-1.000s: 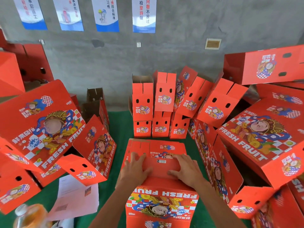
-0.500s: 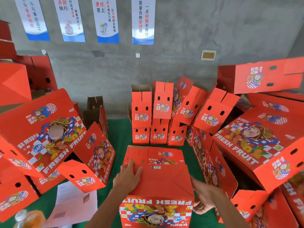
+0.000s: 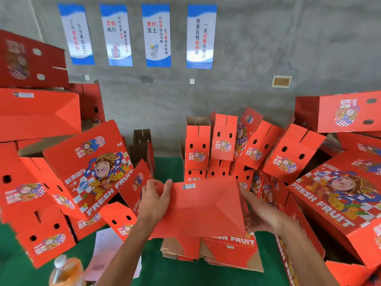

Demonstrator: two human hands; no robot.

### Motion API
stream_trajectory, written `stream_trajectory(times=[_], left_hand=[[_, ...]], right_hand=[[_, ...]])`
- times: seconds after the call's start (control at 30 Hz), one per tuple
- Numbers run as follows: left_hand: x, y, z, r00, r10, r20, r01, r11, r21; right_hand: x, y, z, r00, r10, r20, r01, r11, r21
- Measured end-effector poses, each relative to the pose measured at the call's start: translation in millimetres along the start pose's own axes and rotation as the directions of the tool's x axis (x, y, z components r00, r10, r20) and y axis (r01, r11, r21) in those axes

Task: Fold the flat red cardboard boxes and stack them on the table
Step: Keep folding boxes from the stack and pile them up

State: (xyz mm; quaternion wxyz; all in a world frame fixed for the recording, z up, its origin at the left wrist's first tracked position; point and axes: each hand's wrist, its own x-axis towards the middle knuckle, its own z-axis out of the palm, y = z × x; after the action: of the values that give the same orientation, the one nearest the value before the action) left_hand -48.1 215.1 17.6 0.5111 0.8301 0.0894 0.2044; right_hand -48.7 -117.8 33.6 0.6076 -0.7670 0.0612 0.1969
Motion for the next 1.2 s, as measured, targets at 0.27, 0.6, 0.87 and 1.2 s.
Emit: stream_trajectory(times=[0.27,0.6,0.87,1.2], left_hand=[[24.3,18.3,-105.4,0.949,0.043,-0.311,-0.186,0.875,-0.447],[-4.8,38.9,-283.6,0.631,0.231,-0.74,-0.461,0.879,-0.118],[-74.1,-61.1,-417.4,0.461,0.167,-0.872,-0.208,0.975,0.077],[-106.4,-270.0,-407.7,0.602,-0.382,-0.701,0.104,0.908,-0.406]], right_hand=[[-42.6,-119.5,90.0,0.554,-0.833,-0.006,0.734,0.491,-0.469],[-54.0,-230.7,294.4,-0.239,-0.922,0.305,0.866,-0.345,-0.362],[-61.9,-218.6,484.5,-0.363,-0.84,0.402,0.909,-0.415,-0.045],[3.0,-39.0,622.3,-0.042,-0.705,0.708,0.988,-0.136,-0.077]])
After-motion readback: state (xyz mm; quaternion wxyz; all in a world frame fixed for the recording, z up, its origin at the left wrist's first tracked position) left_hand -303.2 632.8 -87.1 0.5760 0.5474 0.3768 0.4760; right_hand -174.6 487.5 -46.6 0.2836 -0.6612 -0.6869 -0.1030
